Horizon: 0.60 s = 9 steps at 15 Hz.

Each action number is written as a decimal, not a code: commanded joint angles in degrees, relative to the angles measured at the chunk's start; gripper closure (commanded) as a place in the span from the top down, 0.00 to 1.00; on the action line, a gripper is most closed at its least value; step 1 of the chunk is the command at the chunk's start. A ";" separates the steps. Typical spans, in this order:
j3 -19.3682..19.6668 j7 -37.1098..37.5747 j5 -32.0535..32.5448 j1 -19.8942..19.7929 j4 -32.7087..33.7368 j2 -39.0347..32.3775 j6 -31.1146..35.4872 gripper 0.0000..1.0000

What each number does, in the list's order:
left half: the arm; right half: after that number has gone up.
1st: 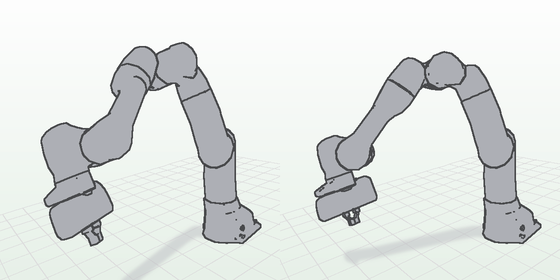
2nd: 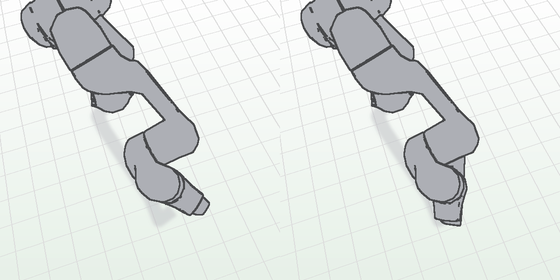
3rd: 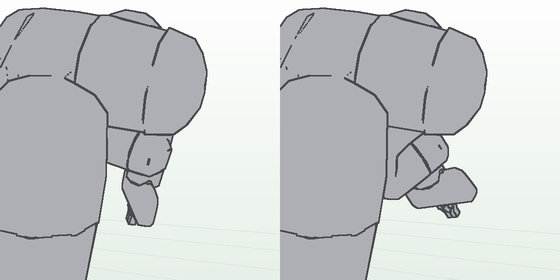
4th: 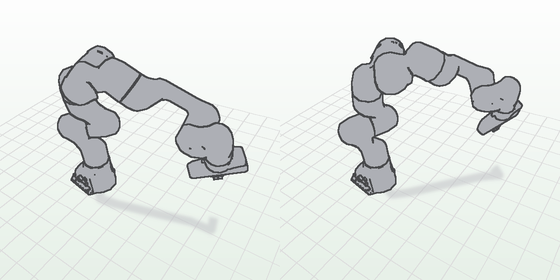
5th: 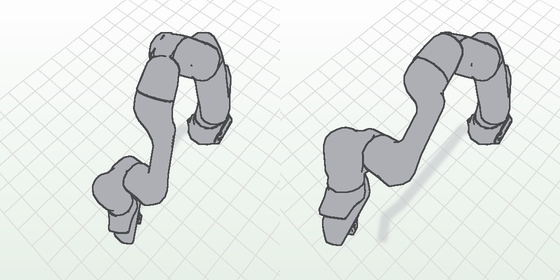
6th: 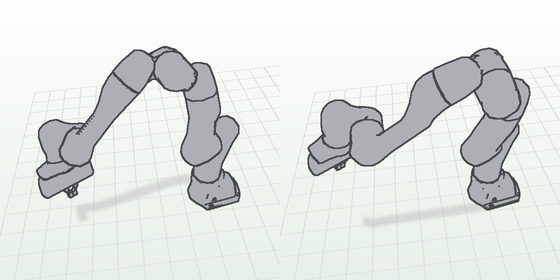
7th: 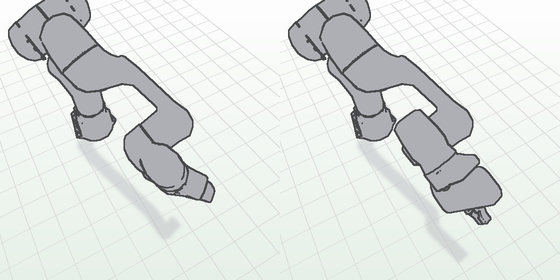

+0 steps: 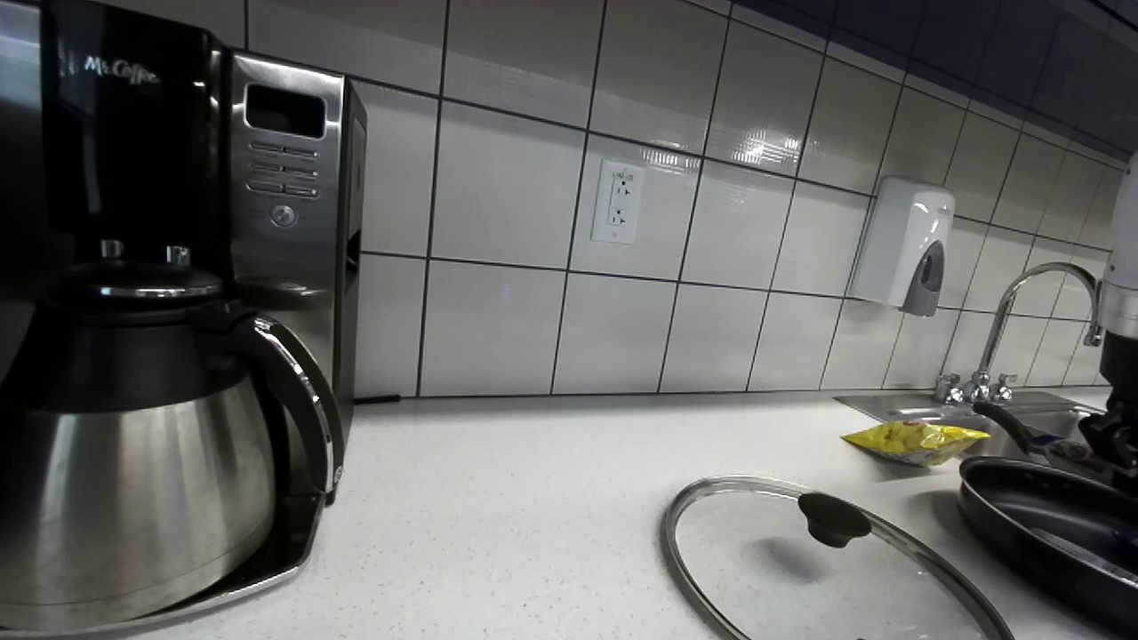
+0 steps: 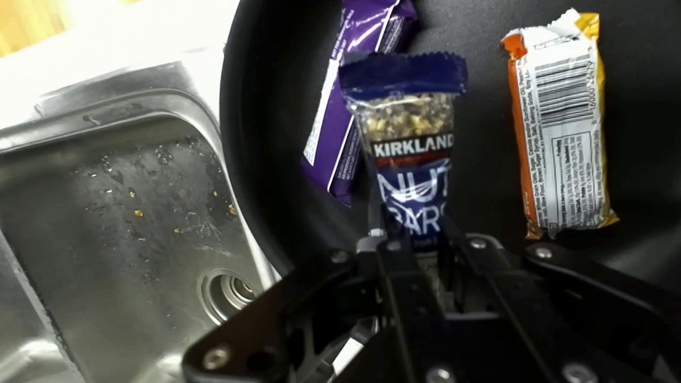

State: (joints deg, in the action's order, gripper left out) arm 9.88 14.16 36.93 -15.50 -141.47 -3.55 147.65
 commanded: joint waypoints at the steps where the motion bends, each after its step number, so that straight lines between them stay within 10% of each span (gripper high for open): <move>1: 1.83 3.90 1.70 2.23 1.06 -3.11 3.44 0.04; 9: 4.53 10.64 3.98 6.40 -2.16 -2.98 5.01 0.04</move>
State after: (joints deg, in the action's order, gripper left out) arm 12.74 21.01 38.10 -10.63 -142.12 -8.16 152.48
